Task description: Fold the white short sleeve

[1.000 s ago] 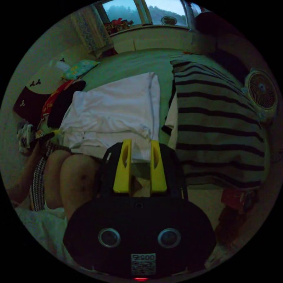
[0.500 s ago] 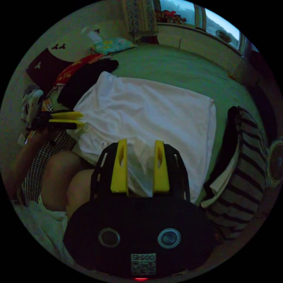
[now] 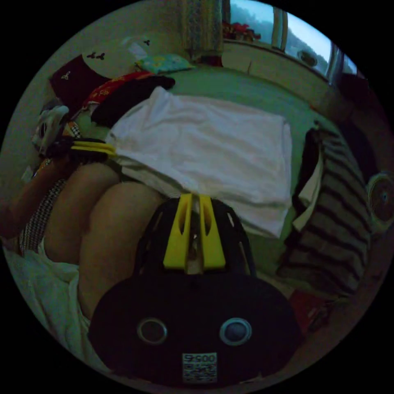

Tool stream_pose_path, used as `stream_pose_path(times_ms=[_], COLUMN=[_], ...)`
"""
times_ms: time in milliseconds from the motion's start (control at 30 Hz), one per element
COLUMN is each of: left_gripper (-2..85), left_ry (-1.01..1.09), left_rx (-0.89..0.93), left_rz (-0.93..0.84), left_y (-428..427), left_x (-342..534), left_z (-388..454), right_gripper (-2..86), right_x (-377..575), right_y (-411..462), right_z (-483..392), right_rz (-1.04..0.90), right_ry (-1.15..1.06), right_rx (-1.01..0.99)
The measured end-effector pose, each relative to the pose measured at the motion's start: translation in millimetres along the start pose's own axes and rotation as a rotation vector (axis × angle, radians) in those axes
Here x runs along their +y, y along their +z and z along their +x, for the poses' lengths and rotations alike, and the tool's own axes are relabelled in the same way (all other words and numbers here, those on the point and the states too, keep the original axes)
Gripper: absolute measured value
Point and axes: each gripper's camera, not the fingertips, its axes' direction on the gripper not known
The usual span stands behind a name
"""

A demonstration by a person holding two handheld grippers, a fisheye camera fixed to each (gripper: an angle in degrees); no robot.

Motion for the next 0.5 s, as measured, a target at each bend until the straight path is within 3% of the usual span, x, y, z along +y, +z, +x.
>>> stream_pose_path(times_ms=[333, 500], left_gripper=[8.2, 8.0], left_ry=[-0.179, -0.306], left_rx=[-0.102, -0.147], left_rz=[0.122, 0.138], left_y=[-21.8, -6.4], left_x=[94.3, 123.1], left_z=[26.9, 25.2], right_gripper=[-0.7, -0.9], right_x=[-4.4, -13.0], right_y=[9.7, 52.4], right_z=[-56.4, -82.1], right_rz=[0.121, -0.002], right_ry=[0.041, 0.043], right_rx=[0.008, 0.113])
